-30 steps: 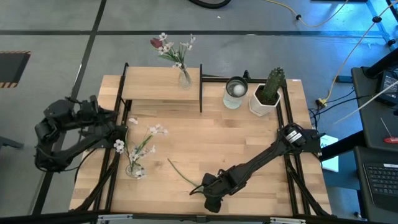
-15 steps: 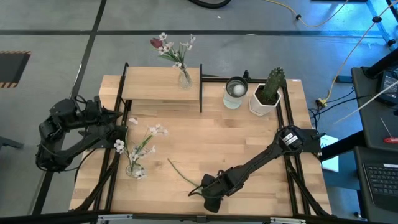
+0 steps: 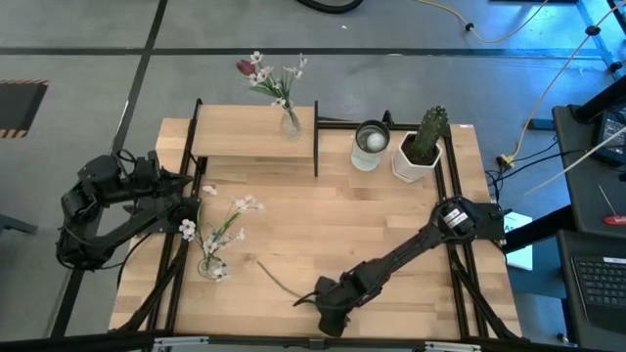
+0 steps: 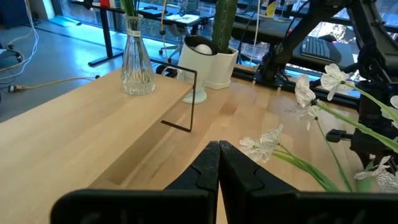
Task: Pick and place flowers into a vace then onto a shelf
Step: Put the red flower into the transparent vase
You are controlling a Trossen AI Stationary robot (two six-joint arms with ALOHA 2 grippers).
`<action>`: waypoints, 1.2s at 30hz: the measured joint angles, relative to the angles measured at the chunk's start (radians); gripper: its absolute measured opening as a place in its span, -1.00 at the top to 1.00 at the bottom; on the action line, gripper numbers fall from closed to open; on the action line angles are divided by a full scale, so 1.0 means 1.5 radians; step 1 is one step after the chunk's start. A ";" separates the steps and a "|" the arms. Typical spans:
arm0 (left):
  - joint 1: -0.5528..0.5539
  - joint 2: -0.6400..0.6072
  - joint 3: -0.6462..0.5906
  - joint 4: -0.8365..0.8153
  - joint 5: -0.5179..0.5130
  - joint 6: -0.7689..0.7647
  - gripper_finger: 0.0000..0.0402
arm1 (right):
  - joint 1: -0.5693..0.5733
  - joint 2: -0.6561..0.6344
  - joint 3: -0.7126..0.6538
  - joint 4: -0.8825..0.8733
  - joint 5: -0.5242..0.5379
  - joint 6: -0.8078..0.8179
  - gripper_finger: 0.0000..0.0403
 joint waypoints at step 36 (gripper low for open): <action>0.000 0.000 0.065 0.015 0.041 -0.022 0.98 | -0.158 -0.032 0.539 -0.535 -0.429 -0.015 0.95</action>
